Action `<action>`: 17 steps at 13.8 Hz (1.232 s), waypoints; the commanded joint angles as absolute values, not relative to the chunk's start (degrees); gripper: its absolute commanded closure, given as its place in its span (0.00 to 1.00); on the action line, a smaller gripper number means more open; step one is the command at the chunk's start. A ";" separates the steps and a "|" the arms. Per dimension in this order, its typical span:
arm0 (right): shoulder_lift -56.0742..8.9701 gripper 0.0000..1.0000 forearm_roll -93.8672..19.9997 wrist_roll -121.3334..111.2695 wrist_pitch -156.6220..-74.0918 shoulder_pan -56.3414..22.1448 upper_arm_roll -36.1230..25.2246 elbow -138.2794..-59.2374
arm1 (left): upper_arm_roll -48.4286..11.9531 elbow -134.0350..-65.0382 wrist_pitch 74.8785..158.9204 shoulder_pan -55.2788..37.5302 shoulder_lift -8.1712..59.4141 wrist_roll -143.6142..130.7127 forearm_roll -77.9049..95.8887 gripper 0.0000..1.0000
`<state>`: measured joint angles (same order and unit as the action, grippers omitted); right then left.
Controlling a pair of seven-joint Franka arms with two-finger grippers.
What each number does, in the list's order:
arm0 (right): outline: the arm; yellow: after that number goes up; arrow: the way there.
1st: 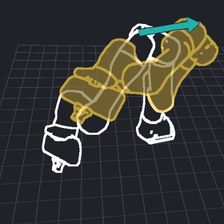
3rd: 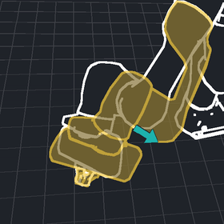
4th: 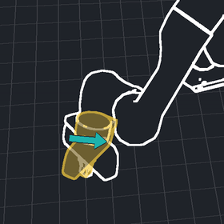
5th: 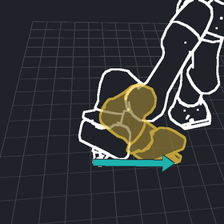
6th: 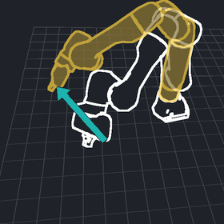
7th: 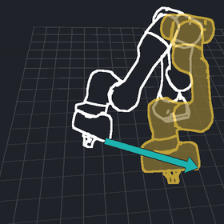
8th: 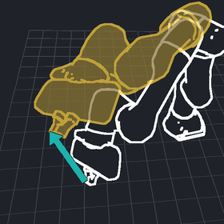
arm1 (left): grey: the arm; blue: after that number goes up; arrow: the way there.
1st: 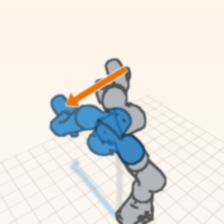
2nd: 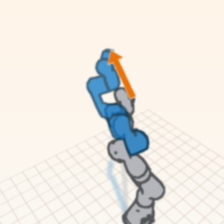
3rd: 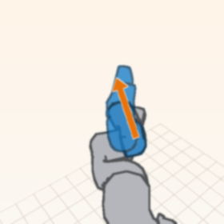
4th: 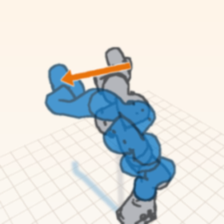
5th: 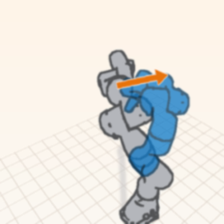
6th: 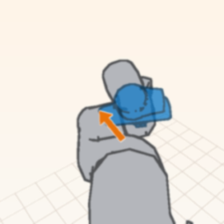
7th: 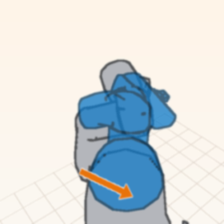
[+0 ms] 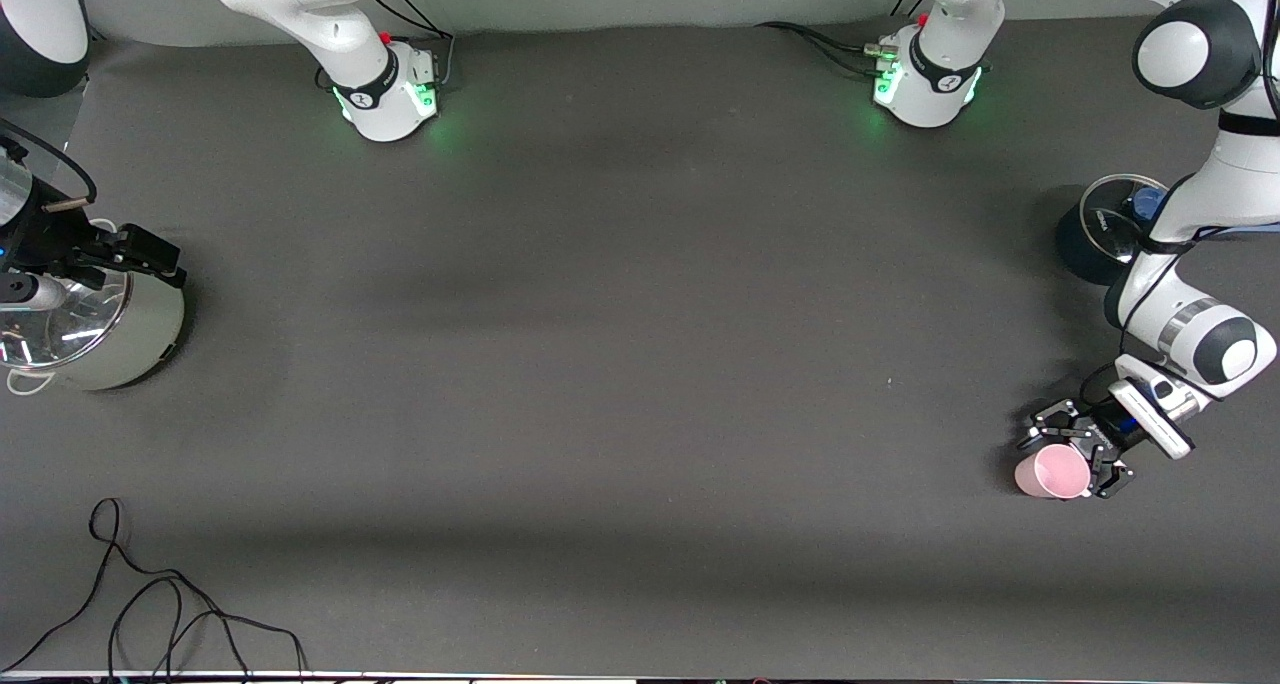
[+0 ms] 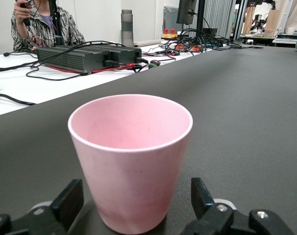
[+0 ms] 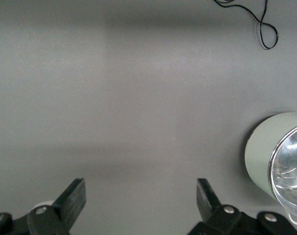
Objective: Transfer pink cup from left to right arm
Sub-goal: 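Lower the left gripper around the pink cup and close it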
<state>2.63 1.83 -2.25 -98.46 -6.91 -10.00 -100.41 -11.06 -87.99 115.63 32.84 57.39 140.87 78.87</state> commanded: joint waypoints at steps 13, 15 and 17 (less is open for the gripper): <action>2.29 0.00 2.29 -1.41 -97.56 -7.12 -10.11 -99.32 | -13.00 -86.93 117.07 32.61 56.78 137.22 80.86 0.56; 2.29 0.00 2.29 -1.41 -97.56 -7.12 -10.11 -99.32 | -14.50 -86.75 118.56 32.70 55.55 133.61 80.51 0.58; 2.29 0.00 2.29 -1.41 -97.56 -7.12 -10.11 -99.32 | -14.85 -86.84 120.05 32.09 53.27 128.87 80.42 0.64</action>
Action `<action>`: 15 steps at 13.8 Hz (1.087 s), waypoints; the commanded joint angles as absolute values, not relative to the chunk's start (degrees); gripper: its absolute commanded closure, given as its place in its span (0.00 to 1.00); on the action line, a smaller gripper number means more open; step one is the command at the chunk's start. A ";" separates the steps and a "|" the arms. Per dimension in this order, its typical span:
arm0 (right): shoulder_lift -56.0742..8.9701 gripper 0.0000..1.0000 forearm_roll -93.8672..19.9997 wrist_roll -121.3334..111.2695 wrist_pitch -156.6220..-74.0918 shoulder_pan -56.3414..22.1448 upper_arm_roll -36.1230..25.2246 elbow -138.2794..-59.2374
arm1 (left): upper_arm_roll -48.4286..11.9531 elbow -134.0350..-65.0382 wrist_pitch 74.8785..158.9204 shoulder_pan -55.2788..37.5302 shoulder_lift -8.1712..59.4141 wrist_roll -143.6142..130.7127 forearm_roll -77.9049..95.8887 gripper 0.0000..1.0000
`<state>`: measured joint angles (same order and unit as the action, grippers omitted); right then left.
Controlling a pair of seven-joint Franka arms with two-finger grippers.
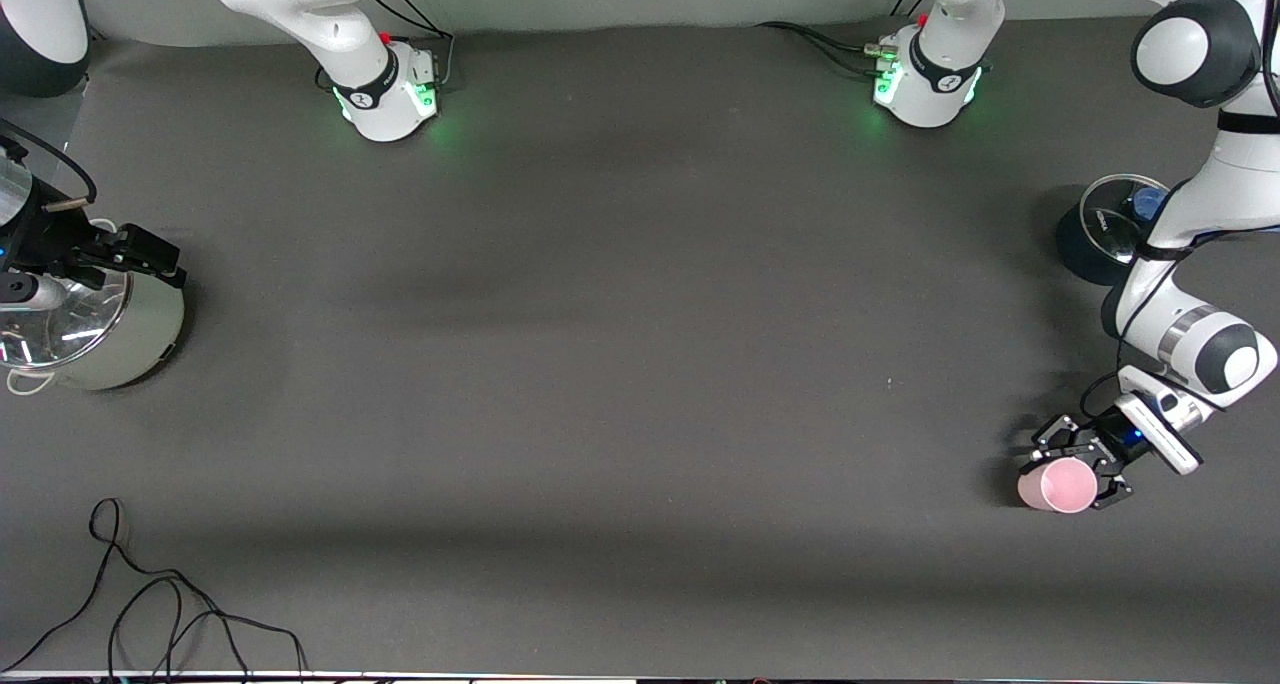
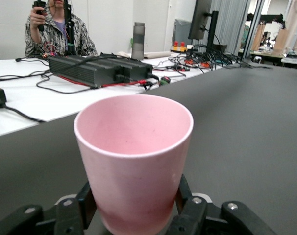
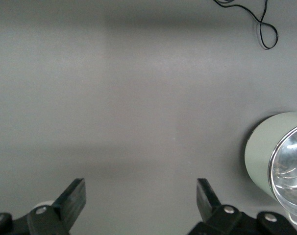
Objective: Transfer pink cup from left to right arm
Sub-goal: 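Lift the pink cup with the left gripper toward the table middle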
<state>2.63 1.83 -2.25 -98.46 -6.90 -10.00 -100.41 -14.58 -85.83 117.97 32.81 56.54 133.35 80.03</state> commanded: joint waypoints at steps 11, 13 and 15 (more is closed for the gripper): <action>2.29 0.00 2.29 -1.41 -97.47 -7.03 -10.11 -99.32 | -43.21 -88.33 157.97 33.14 48.25 112.78 80.77 0.64; 2.29 0.00 2.29 -1.49 -97.47 -7.03 -10.11 -99.32 | -49.80 -88.24 170.36 31.56 48.86 110.40 80.86 0.64; 2.29 0.00 2.20 -1.41 -97.47 -7.03 -10.11 -99.32 | -52.81 -88.16 178.73 28.32 48.87 108.30 81.04 0.64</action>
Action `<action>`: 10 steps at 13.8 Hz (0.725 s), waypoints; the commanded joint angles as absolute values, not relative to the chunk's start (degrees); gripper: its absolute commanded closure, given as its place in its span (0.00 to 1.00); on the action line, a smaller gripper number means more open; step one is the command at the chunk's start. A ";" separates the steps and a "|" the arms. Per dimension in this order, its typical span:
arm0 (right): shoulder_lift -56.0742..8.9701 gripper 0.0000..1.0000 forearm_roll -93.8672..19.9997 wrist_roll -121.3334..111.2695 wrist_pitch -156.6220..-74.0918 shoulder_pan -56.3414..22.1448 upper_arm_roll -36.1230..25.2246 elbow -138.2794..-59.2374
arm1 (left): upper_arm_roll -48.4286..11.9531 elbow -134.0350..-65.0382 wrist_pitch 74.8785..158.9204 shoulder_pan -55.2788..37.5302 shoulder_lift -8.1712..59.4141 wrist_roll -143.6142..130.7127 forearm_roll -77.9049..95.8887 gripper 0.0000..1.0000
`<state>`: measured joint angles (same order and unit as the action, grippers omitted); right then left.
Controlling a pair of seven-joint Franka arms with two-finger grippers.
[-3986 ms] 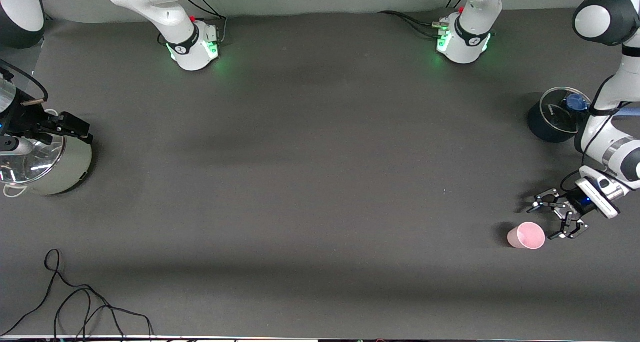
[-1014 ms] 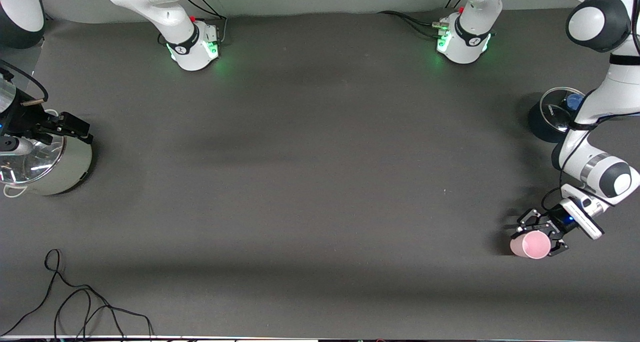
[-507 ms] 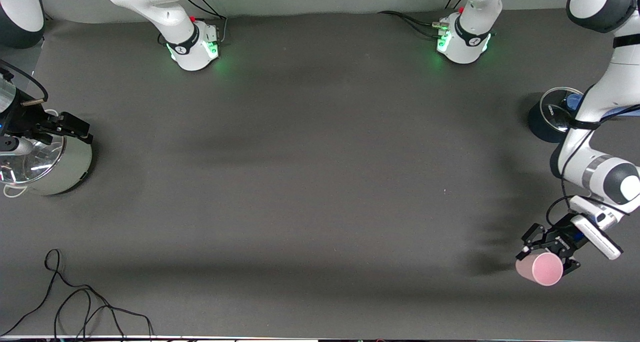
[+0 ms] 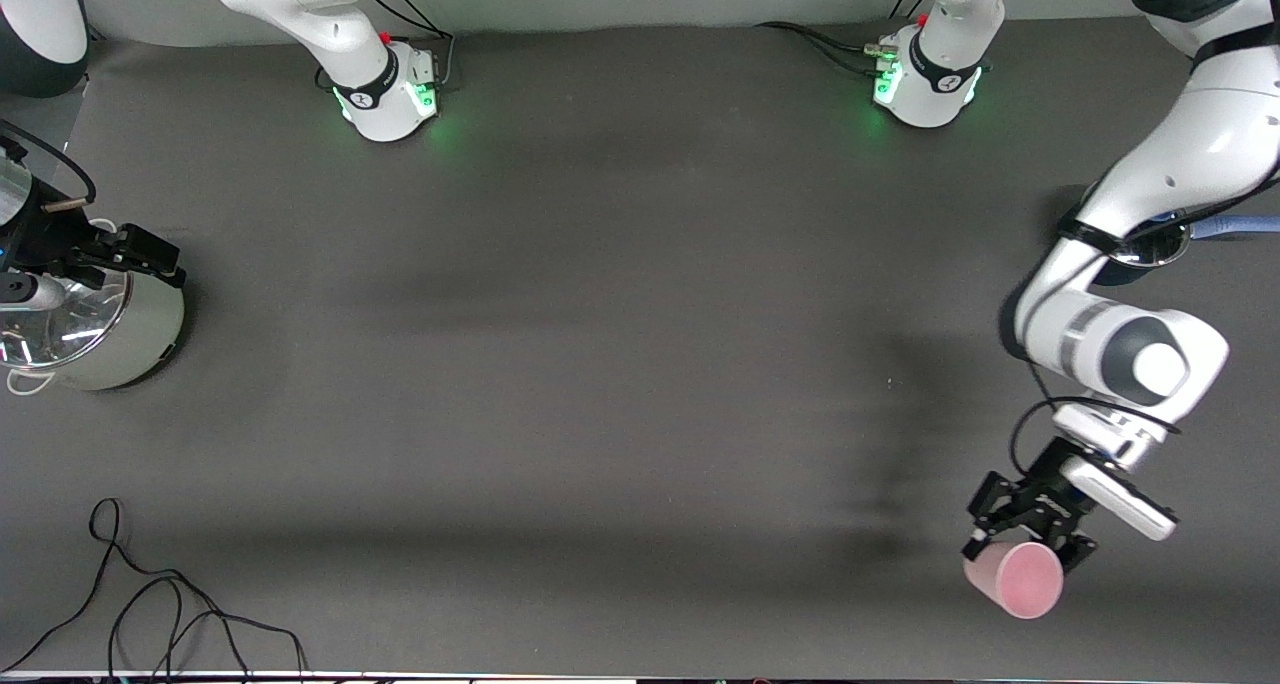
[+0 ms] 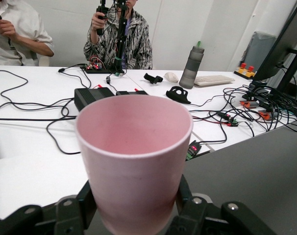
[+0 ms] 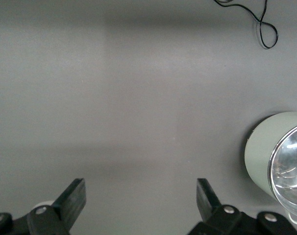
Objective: Transfer pink cup from left to right arm
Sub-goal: 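Lift the pink cup with the left gripper toward the table middle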
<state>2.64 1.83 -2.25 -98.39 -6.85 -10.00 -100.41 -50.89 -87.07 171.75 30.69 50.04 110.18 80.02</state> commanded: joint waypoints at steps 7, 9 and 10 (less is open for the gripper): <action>2.29 0.00 2.29 -1.49 -97.47 -7.03 -10.11 -99.32 | -58.79 -87.63 200.19 13.20 47.90 95.64 80.77 0.66; 2.29 0.00 2.29 -1.49 -97.47 -7.03 -10.11 -99.32 | -59.50 -88.76 200.83 10.30 45.80 92.65 80.95 0.66; 2.29 0.00 2.29 -1.49 -97.47 -7.03 -10.11 -99.32 | -59.50 -89.47 200.92 8.63 44.66 91.07 81.03 0.66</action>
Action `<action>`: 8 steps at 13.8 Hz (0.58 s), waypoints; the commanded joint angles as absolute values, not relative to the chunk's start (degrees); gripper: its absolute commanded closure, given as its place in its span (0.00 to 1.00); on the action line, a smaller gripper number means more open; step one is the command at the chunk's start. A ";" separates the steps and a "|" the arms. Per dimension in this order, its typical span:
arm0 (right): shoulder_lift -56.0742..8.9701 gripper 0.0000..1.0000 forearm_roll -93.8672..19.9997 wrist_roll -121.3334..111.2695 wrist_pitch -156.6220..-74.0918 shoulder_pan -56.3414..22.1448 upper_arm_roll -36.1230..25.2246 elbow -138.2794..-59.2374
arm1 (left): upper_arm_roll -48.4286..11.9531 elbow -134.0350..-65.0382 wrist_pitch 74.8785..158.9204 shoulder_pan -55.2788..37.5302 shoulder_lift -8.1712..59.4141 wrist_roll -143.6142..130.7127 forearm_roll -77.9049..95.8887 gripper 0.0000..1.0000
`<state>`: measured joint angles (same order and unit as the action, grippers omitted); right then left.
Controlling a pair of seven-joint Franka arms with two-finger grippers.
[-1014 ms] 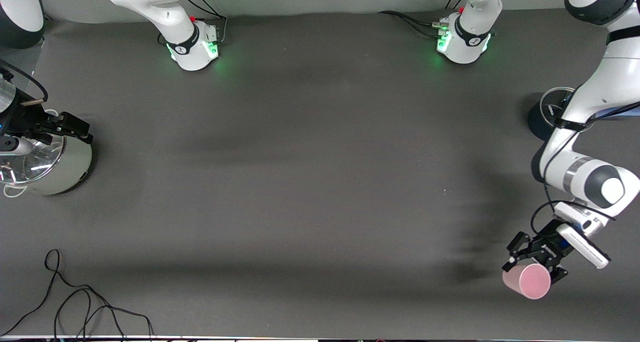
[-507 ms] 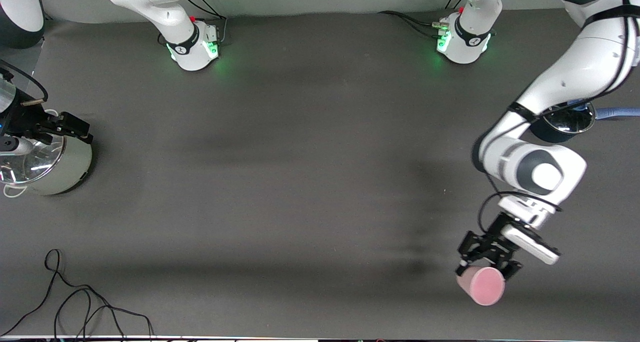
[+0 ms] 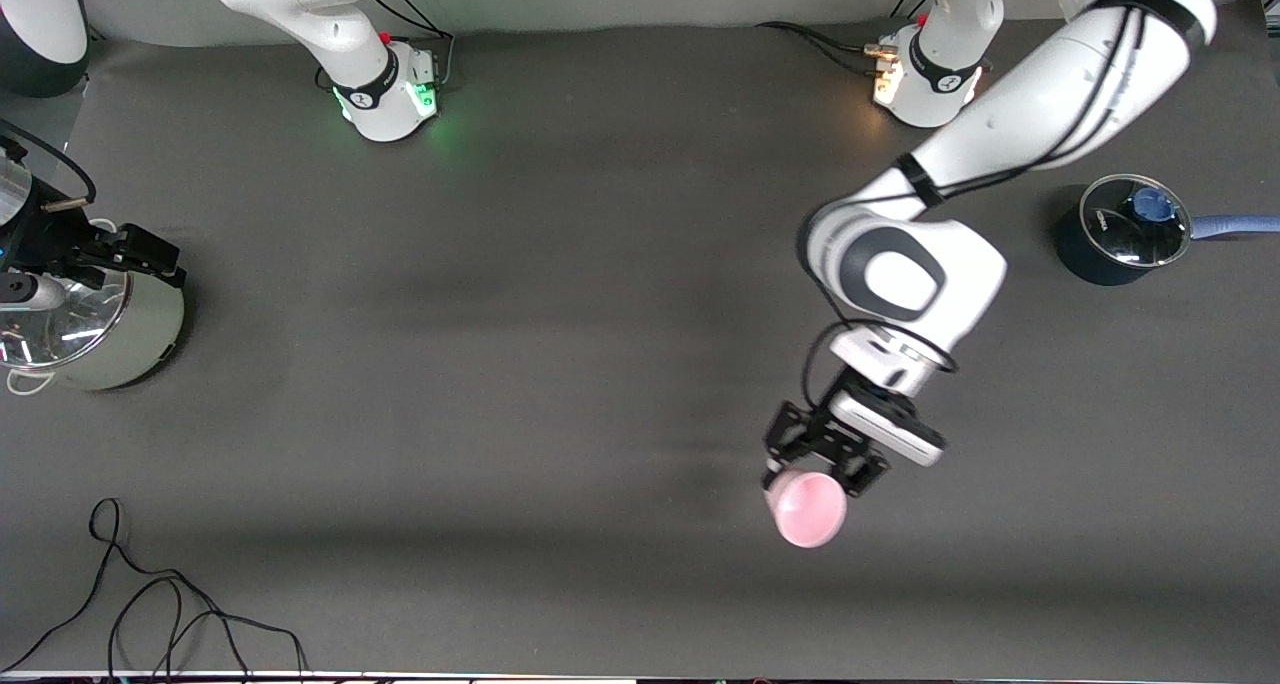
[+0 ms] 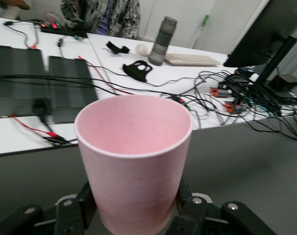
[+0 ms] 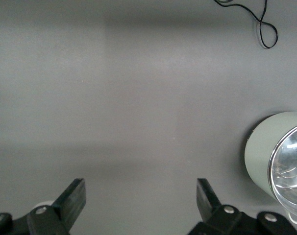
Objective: Transfer pink cup from left to right arm
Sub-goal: 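Lift the pink cup with the left gripper toward the table middle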
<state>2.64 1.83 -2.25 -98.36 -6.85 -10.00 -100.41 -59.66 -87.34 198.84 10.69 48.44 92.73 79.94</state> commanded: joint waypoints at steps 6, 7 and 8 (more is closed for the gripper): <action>2.20 0.00 0.44 -1.05 -97.91 -7.38 -10.02 -98.97 | -59.06 -97.72 201.01 -0.51 35.43 79.56 81.12 0.66; 2.20 0.00 -0.17 -1.14 -98.08 -7.30 -10.02 -98.62 | -59.06 -98.34 201.09 -2.18 34.72 78.41 81.12 0.66; 2.02 0.00 -0.87 -0.97 -98.00 -7.47 -9.76 -97.13 | -58.89 -98.87 201.09 -4.11 33.93 77.62 81.21 0.66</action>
<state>2.63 0.83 -2.23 -98.55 -6.98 -9.91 -100.08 -60.45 -95.78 200.98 -1.31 38.19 80.96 80.13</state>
